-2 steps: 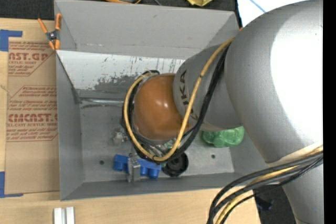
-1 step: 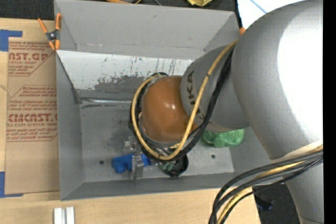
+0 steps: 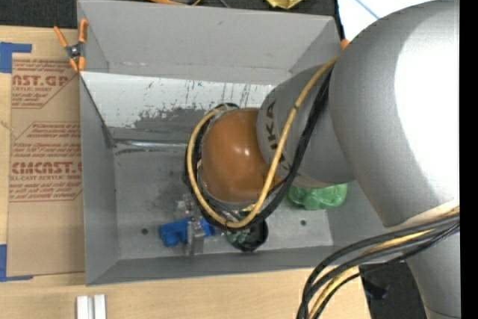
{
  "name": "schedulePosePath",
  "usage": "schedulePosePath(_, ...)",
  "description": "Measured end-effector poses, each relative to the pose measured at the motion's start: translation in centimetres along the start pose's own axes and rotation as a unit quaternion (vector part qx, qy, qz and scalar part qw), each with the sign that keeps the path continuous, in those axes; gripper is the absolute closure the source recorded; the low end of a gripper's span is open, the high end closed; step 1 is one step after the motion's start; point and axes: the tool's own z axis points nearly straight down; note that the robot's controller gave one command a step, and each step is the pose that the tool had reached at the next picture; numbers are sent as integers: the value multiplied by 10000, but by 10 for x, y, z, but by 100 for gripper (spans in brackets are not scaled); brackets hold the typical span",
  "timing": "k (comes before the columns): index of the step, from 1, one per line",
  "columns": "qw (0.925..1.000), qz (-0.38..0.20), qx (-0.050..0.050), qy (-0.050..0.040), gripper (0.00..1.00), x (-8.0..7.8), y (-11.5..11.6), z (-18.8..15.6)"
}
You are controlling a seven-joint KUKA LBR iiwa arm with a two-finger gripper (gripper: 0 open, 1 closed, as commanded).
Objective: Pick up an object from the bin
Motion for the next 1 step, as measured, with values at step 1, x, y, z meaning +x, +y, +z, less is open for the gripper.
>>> schedulePosePath(1, 10000, -2, 5, 41, 100, 2, 0, -13)
